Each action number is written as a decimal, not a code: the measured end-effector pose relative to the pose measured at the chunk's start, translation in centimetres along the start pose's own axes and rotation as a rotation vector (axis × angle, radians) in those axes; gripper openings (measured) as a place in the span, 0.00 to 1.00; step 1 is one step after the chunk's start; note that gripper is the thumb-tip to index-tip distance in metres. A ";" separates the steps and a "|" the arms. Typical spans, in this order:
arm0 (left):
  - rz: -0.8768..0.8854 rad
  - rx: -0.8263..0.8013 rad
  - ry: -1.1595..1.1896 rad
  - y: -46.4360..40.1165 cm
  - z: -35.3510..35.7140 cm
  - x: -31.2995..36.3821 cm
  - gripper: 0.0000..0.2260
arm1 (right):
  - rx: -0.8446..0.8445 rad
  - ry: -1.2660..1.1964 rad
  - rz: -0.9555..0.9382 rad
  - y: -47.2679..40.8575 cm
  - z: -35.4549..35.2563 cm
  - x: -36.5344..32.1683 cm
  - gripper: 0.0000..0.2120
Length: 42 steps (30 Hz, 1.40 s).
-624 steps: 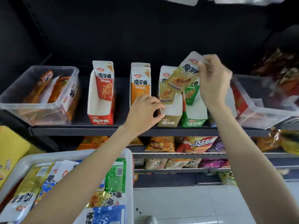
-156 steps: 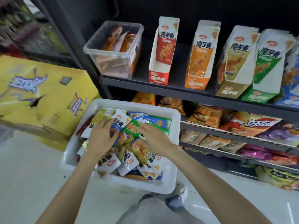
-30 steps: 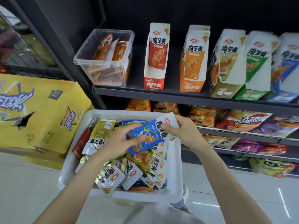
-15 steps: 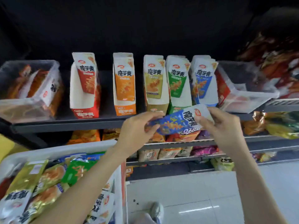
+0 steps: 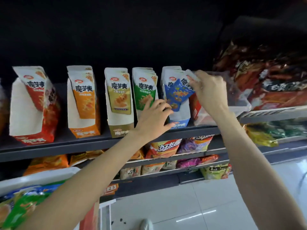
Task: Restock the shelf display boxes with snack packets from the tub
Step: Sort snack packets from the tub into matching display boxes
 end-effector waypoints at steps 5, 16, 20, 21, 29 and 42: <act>0.045 0.093 0.011 -0.7 -0.3 0.4 0.03 | -0.272 0.022 -0.072 -1.9 6.2 -0.2 0.09; 0.055 0.167 0.082 -0.7 -0.8 0.3 0.06 | 0.032 -0.051 0.025 -0.4 4.2 0.0 0.14; -0.094 0.232 0.196 0.3 -3.5 -0.7 0.12 | 0.104 -0.210 0.089 3.1 1.3 -1.5 0.11; -0.141 0.279 0.251 1.0 -4.9 -1.1 0.11 | 0.089 -0.294 0.122 4.3 0.9 -2.3 0.10; -0.406 0.644 0.430 14.1 -15.2 -6.0 0.09 | -0.068 -0.721 0.455 16.5 0.4 -12.6 0.06; -0.671 -0.142 -0.184 41.6 -16.3 -18.8 0.21 | -0.820 -0.390 -0.225 29.8 10.8 -35.4 0.18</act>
Point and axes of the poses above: each hand's wrist, its own y-axis away from the middle knuckle, its own z-axis out of the palm, x = y × z, the point moved 8 cm from there along -y, towards the middle knuckle, and after that the axes turned 13 degrees about x, right-handed, at the moved point
